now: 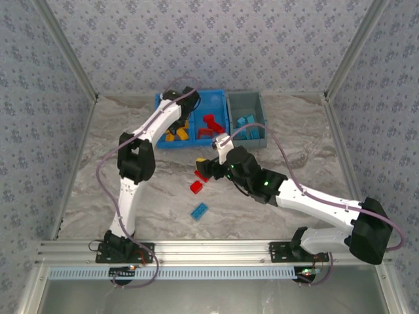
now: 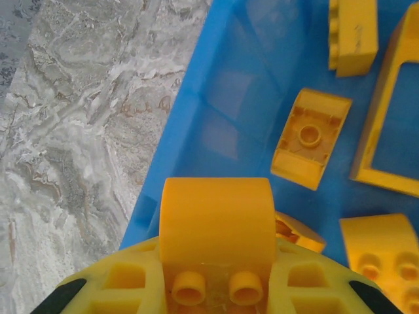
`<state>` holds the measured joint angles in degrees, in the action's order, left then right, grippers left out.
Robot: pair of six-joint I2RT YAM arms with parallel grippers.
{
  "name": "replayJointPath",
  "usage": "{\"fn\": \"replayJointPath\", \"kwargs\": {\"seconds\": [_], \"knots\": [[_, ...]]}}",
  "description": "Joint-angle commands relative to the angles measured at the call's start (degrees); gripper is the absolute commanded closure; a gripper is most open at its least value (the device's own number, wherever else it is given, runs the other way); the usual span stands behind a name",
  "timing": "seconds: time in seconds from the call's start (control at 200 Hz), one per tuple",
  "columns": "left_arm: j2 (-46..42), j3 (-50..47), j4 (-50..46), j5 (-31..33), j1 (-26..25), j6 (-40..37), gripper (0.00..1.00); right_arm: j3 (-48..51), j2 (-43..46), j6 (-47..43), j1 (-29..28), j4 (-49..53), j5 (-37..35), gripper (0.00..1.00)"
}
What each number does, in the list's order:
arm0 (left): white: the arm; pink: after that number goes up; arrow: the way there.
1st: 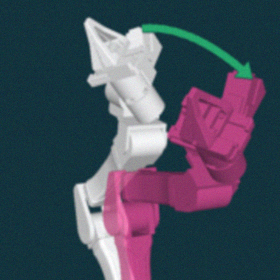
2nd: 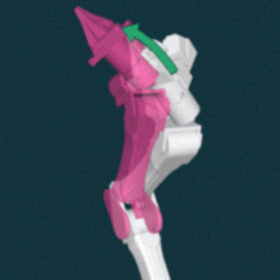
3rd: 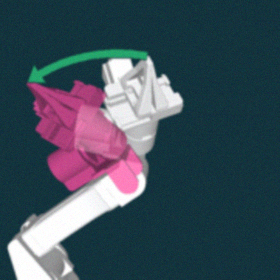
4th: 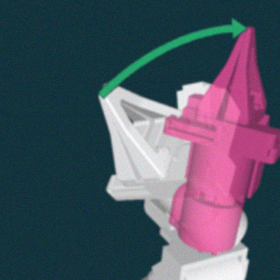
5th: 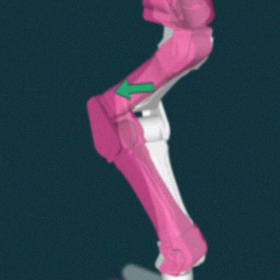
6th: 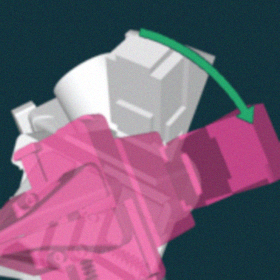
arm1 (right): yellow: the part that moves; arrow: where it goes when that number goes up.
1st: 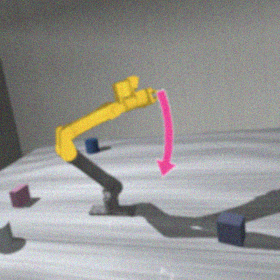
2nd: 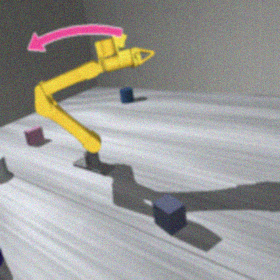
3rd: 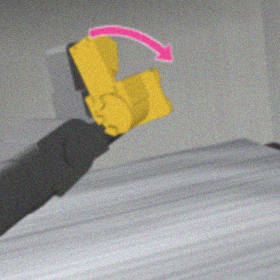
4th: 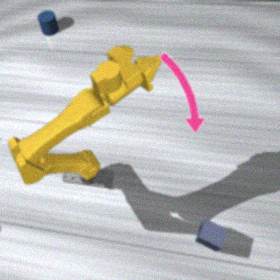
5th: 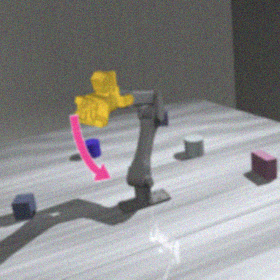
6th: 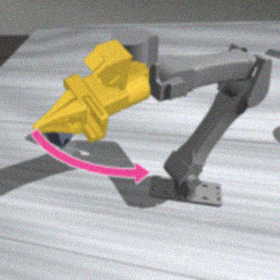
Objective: Sort the legos into containers by color
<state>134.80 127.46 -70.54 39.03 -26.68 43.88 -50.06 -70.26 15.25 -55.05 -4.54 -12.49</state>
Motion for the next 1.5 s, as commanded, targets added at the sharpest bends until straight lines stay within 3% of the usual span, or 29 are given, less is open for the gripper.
{"fn": "replayJointPath", "kwargs": {"seconds": [0.0,0.245,0.415,0.6,0.765,0.904,1.009,1.114,1.239,1.369,1.494], "knots": [[1.92,2.44,-2.49,2.81,-0.08,-1.49,0.9,0.79,0.33,1.52,-0.01,-1.94,1.28,0.18],[4.15,2.53,-2.33,2.2,-0.29,-1.59,0.8,2.31,1.35,2.41,-0.06,-1.29,0.96,0.18],[3.06,3.12,-2.63,1.93,-0.81,-2.21,0.59,3.03,2.39,2.78,0.02,-0.24,0.39,0.17],[-1.7,4.69,-3.28,2.76,-2.93,-2.45,0.46,3.74,4.18,2.4,0.16,1.76,-0.81,0.17],[-8.25,5.37,-5.92,4.54,-5.07,-0.36,0.45,4.66,5.35,4.0,-0.51,5.76,-1.52,0.18],[-19.29,-0.5,-4.92,3.14,-8.23,-1.29,0.44,5.76,4.46,3.68,-6.66,11.26,-2.25,0.19],[-31.82,-13.05,1.54,-2.34,-12.86,-7.57,0.41,8.65,3.95,-2.59,-13.06,14.28,-0.16,0.18],[-45.69,-31.76,13.6,-16.2,-16.76,-13.97,0.36,9.83,3.11,-8.26,-15.46,20.73,5.35,0.17],[-58.83,-47.52,20.11,-29.45,-18.15,-10.92,0.32,6.88,-2.73,-10.53,-17.87,23.33,4.26,0.11],[-70.56,-59.55,23.78,-37.29,-19.82,-6.56,0.32,-3.4,-16.61,-9.35,-18.73,34.63,-2.32,0.14],[-80.96,-67.6,24.82,-43.13,-20.26,-3.12,0.32,-5.04,-22.46,-9.36,-19.96,34.62,-5.35,0.13]]}}
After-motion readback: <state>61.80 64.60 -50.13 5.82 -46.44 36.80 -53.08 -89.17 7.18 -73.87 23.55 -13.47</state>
